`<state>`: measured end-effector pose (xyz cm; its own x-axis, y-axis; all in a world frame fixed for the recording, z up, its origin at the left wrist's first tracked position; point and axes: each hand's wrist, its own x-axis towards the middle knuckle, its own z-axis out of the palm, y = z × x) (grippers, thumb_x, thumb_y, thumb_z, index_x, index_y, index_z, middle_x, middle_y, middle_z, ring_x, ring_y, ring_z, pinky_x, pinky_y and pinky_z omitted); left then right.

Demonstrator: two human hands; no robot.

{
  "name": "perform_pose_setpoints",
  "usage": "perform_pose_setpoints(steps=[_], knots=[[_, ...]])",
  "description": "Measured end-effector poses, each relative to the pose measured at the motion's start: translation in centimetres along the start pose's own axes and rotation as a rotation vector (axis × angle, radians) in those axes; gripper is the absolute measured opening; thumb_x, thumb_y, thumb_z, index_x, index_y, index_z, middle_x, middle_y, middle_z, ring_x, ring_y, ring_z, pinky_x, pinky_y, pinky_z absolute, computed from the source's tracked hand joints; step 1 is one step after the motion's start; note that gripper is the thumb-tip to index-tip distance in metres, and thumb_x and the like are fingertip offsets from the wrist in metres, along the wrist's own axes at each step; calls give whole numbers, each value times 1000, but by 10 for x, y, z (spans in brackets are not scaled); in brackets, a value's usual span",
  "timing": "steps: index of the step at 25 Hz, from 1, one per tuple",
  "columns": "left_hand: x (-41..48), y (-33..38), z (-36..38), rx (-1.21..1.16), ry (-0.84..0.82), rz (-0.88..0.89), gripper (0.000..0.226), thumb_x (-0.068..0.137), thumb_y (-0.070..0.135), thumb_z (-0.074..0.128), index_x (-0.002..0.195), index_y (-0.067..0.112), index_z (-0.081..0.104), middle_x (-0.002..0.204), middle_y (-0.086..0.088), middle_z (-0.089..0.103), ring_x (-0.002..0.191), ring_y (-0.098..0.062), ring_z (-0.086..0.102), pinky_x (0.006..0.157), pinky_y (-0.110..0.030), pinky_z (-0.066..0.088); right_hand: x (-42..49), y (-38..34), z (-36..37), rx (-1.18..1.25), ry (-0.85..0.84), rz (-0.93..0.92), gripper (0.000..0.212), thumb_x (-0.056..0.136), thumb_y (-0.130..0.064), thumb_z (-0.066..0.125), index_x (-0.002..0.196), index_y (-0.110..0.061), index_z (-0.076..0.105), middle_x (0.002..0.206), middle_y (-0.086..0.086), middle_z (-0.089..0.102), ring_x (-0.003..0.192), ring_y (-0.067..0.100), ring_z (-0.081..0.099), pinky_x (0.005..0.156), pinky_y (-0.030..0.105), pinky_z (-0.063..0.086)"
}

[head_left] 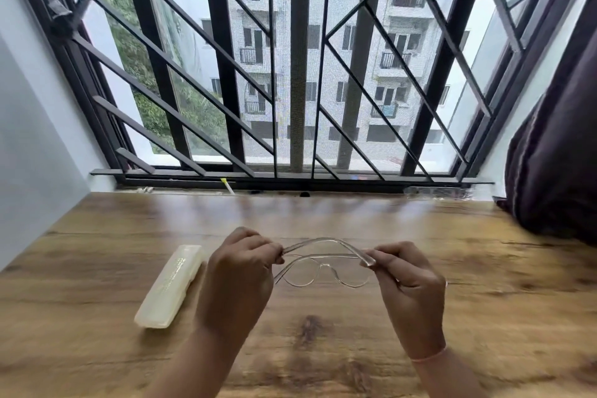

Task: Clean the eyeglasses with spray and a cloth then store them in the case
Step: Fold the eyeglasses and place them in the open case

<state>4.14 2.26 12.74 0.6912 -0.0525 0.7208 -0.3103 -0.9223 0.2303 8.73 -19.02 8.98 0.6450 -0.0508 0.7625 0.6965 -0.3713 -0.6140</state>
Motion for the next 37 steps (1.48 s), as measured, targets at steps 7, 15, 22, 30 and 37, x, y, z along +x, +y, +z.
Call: perform_pose_setpoints(steps=[7, 15, 22, 30, 37], knots=[[11, -4, -6, 42, -260, 21, 30, 48, -10, 74, 59, 17, 70, 58, 8, 65, 62, -16, 56, 47, -29, 51, 0, 4, -4, 71, -50, 39, 24, 65, 8, 75, 81, -9, 75, 76, -5, 63, 70, 10, 63, 61, 23, 52], [10, 3, -7, 60, -262, -1, 28, 50, -7, 76, 60, 18, 71, 57, 9, 63, 63, -16, 56, 47, -29, 51, 6, 1, -11, 202, -96, 109, 22, 66, -9, 77, 84, -22, 74, 74, -6, 66, 67, 14, 67, 61, 28, 55], [8, 12, -14, 113, -281, -18, 23, 49, 4, 83, 58, 21, 70, 63, 12, 66, 68, -12, 60, 40, -25, 48, 6, -2, -12, 193, -100, 120, 14, 64, -5, 73, 75, -12, 76, 70, -3, 67, 65, 16, 67, 60, 26, 56], [11, 56, -26, 130, -110, 80, 17, 62, 31, 79, 74, 21, 75, 111, 7, 66, 110, -19, 43, 90, -32, 33, 4, -27, -11, -41, -42, -45, 11, 69, -1, 70, 78, -5, 75, 72, 3, 64, 70, 7, 62, 62, 16, 49], [6, 43, -2, 94, 72, 184, 17, 80, 23, 68, 64, 16, 70, 75, 8, 66, 77, -16, 45, 67, -31, 41, 5, -35, -15, -133, -35, -174, 13, 80, -9, 64, 81, -2, 75, 73, 3, 62, 70, 13, 59, 61, 22, 49]])
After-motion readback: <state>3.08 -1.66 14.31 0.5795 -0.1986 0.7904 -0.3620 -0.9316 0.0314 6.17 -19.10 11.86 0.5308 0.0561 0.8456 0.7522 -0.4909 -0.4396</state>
